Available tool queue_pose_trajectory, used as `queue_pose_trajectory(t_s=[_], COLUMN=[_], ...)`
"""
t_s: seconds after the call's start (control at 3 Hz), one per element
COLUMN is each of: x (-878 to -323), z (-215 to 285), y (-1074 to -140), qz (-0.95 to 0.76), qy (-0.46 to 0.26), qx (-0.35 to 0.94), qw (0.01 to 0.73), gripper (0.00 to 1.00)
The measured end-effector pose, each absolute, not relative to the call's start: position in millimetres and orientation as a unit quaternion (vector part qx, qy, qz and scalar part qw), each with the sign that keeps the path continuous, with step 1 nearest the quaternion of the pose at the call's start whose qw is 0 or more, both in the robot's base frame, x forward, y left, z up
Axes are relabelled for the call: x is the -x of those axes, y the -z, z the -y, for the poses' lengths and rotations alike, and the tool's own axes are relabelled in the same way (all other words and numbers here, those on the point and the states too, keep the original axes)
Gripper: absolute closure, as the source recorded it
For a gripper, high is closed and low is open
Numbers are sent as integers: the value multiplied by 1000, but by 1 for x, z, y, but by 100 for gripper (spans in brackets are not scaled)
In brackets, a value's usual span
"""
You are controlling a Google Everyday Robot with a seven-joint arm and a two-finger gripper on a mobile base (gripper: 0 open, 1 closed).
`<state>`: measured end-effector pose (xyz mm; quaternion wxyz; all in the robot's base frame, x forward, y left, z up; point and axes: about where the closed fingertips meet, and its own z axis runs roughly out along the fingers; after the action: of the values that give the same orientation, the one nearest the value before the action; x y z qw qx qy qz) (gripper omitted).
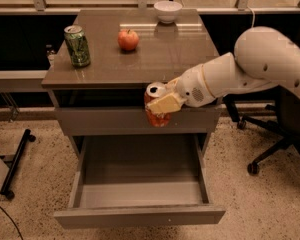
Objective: Pick coke can from middle drawer and place on counter
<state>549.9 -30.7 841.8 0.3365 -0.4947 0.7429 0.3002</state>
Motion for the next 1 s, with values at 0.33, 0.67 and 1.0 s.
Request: queue_pose_trajectory(t_s=[0.33, 0.67, 1.0], x=[-571, -576, -576], z=[33, 32, 31], y=[-903, -914, -904], qz=[-748, -746, -754], qy=[-268, -265, -272], qx=[489, 487, 470], qw=[360, 368, 369], gripper=[100, 100, 100])
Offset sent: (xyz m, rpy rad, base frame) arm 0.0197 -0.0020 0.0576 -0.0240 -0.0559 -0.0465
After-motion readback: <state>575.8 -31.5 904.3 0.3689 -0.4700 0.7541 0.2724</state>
